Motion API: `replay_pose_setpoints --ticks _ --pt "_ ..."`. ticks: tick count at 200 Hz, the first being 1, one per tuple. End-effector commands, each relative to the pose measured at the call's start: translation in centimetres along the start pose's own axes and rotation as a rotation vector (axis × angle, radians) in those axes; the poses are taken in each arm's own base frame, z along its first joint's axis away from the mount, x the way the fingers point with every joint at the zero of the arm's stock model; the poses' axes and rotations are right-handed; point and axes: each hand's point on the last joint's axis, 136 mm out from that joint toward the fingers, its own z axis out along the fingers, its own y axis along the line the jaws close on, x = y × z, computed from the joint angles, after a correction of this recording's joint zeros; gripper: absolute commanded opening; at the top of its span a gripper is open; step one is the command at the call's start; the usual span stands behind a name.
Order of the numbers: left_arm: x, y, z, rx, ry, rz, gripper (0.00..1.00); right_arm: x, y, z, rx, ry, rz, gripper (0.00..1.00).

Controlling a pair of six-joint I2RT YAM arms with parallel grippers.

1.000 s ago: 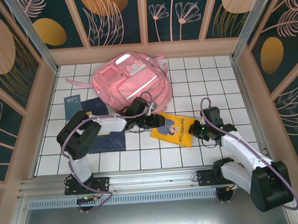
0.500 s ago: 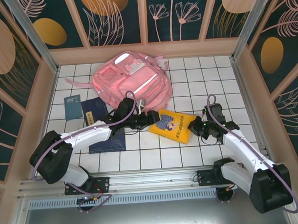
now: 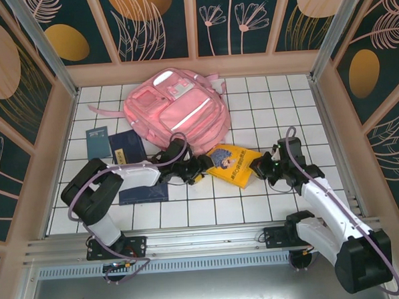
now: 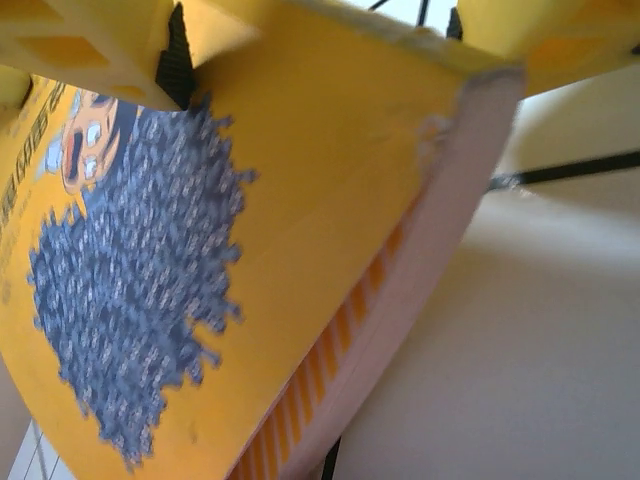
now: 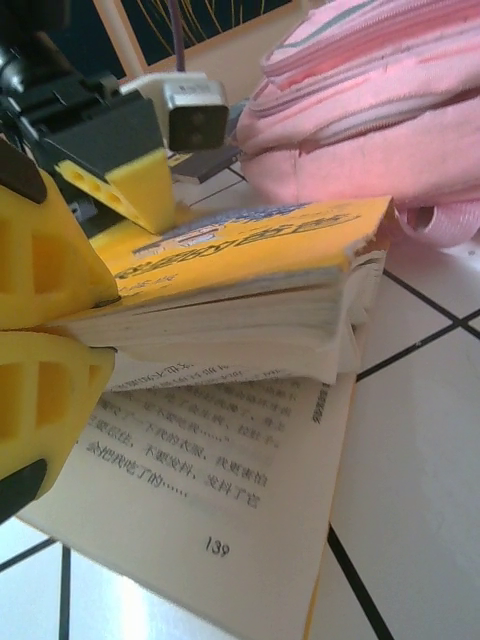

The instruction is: Pack the student bag

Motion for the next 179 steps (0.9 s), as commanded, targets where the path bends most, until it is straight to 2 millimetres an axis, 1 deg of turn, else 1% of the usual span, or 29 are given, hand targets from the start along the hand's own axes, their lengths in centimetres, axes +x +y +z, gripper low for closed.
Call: replay_pose_setpoints --ticks 1,18,47,59,84,90,92,96,97,99,103,104,105,108,109,112,116,119,121,123,125,126,127,131,136,146,155,165,179 --pt "-0.6 -2.1 0.8 0.088 -0.001 -0.03 0.6 -0.1 1.8 -0.6 -0.092 -0.009 0.004 0.0" --pt "-0.8 -2.0 0.9 0.096 -0.011 -0.05 0.52 0.1 1.5 -0.7 -0.09 -0.007 0.013 0.0" --pt "-0.8 -1.9 0.5 0.105 -0.028 -0.065 0.38 0.5 0.9 -0.7 -0.087 -0.003 0.027 0.01" --pt "-0.8 -1.8 0.3 0.105 -0.032 -0.07 0.34 0.7 0.6 -0.7 -0.085 0.0 0.035 0.01" --pt "-0.7 -1.6 0.0 0.112 -0.036 -0.077 0.23 1.2 -0.3 -0.8 -0.076 0.002 0.061 0.07" --pt "-0.6 -1.5 0.1 0.111 -0.034 -0.08 0.21 1.3 -0.5 -0.8 -0.078 -0.001 0.065 0.14" --pt "-0.6 -1.6 0.0 0.112 -0.034 -0.079 0.21 1.3 -0.6 -0.9 -0.077 -0.002 0.067 0.14" --pt "-0.6 -1.5 0.0 0.114 -0.034 -0.08 0.19 1.4 -0.7 -0.9 -0.078 -0.003 0.069 0.22" --pt "-0.6 -1.6 0.0 0.115 -0.034 -0.081 0.18 1.5 -0.8 -0.9 -0.076 -0.003 0.069 0.26" --pt "-0.6 -1.6 0.0 0.117 -0.034 -0.08 0.18 1.5 -0.9 -0.9 -0.075 -0.003 0.071 0.27" --pt "-0.6 -1.6 0.0 0.119 -0.035 -0.081 0.16 1.5 -1.1 -0.9 -0.072 -0.005 0.075 0.38" --pt "-0.6 -1.6 0.0 0.119 -0.035 -0.081 0.15 1.5 -1.1 -0.9 -0.072 -0.005 0.075 0.38" --pt "-0.6 -1.6 0.0 0.119 -0.034 -0.081 0.15 1.6 -1.2 -0.9 -0.071 -0.006 0.077 0.42" --pt "-0.5 -1.6 0.0 0.119 -0.033 -0.082 0.14 1.6 -1.4 -0.9 -0.068 -0.005 0.079 0.49" --pt "-0.5 -1.6 0.0 0.12 -0.033 -0.082 0.14 1.6 -1.4 -0.9 -0.068 -0.005 0.079 0.49" --pt "-0.6 -1.6 0.0 0.12 -0.035 -0.084 0.12 1.7 -1.5 -0.9 -0.066 -0.005 0.078 0.57" --pt "-0.6 -1.5 0.0 0.12 -0.035 -0.084 0.11 1.7 -1.7 -0.9 -0.06 -0.007 0.076 0.64" --pt "-0.6 -1.6 0.0 0.122 -0.034 -0.083 0.1 1.7 -1.8 -1.0 -0.056 -0.009 0.075 0.66" --pt "-0.6 -1.7 0.0 0.123 -0.034 -0.082 0.09 1.8 -1.9 -1.0 -0.047 -0.012 0.075 0.71" --pt "-0.5 -2.4 -0.5 0.141 -0.038 -0.073 0.09 1.7 -2.1 -1.1 -0.04 -0.016 0.073 0.74" --pt "-0.6 -2.6 -0.6 0.147 -0.041 -0.072 0.08 1.7 -2.1 -1.1 -0.036 -0.018 0.073 0.75" --pt "-0.6 -2.6 -0.6 0.147 -0.041 -0.072 0.08 1.7 -2.3 -1.2 -0.028 -0.023 0.073 0.78" --pt "-0.5 -2.6 -0.6 0.148 -0.04 -0.071 0.08 1.7 -2.3 -1.2 -0.028 -0.023 0.073 0.78" --pt "-0.5 -2.7 -0.7 0.151 -0.039 -0.07 0.07 1.5 -2.7 -1.3 -0.001 -0.037 0.071 0.85" --pt "-0.5 -2.9 -0.8 0.155 -0.041 -0.068 0.06 1.3 -3.1 -1.6 0.027 -0.057 0.065 0.91" --pt "-0.6 -3.1 -1.0 0.156 -0.044 -0.06 0.05 0.3 -4.1 -2.6 0.112 -0.134 0.056 0.98" --pt "-0.5 -3.4 -1.3 0.158 -0.047 -0.048 0.04 -0.5 -5.1 -3.5 0.185 -0.207 0.057 0.99" --pt "-0.4 -4.0 -1.7 0.167 -0.049 -0.027 0.02 -1.3 -5.1 -4.3 0.214 -0.261 0.034 0.99" --pt "-0.4 -5.6 -2.3 0.182 -0.048 0.032 0.0 -2.4 -4.5 -5.3 0.247 -0.32 0.005 0.99"
